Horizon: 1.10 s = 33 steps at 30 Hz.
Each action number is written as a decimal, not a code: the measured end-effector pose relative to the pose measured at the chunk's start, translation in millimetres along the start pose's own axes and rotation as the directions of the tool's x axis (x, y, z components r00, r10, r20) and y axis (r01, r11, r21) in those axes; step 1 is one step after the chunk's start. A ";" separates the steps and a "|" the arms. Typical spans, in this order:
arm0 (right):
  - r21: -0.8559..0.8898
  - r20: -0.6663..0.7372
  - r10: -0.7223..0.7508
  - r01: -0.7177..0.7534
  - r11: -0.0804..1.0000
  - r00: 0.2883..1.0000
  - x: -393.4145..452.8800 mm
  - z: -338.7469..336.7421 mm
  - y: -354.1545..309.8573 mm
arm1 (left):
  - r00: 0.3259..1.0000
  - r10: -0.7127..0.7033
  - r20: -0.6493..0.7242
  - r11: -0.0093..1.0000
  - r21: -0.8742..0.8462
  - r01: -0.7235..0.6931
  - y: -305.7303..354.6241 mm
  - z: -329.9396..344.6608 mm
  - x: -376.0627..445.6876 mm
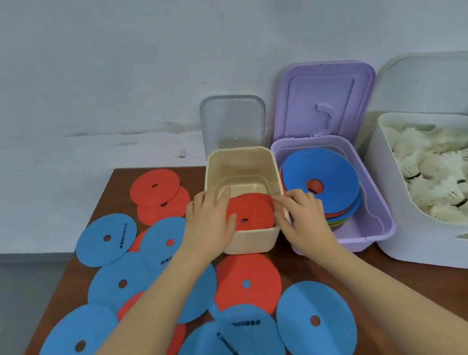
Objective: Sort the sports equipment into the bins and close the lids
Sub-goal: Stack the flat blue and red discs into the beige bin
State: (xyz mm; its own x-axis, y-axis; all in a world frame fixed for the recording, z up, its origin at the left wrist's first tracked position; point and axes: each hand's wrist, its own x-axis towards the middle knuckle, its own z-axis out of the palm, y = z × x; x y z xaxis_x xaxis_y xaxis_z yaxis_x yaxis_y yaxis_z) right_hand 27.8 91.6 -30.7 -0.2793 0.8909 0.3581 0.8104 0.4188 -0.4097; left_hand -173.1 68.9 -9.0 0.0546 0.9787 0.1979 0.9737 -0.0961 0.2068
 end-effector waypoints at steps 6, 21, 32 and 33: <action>0.081 -0.028 -0.069 0.071 0.994 0.997 -63.6 1.1 -9.0 | 0.998 -0.067 -0.021 0.997 -0.051 0.066 18.2 -1.8 -76.6; -0.087 0.545 0.152 -0.124 0.988 0.825 -185.6 75.3 -51.5 | 0.717 -0.527 0.456 0.826 0.080 0.557 -5.1 64.7 -242.9; -0.070 0.469 0.346 -0.356 0.932 0.812 -206.2 97.0 -89.5 | 0.799 -0.449 0.401 0.860 -0.048 0.507 -9.8 79.7 -266.8; -0.034 0.456 0.349 -0.376 0.926 0.819 -206.6 97.3 -91.2 | 0.811 -0.445 0.380 0.852 -0.099 0.514 -10.5 80.3 -268.2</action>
State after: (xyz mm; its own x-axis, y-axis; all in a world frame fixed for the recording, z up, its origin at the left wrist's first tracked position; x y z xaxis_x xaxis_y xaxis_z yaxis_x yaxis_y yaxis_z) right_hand -38.6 -113.6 -148.9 -0.1806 0.9558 -0.2318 0.8728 0.0471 -0.4858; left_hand -180.1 -178.0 -141.2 -0.3051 0.9051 -0.2962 0.8355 0.4036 0.3728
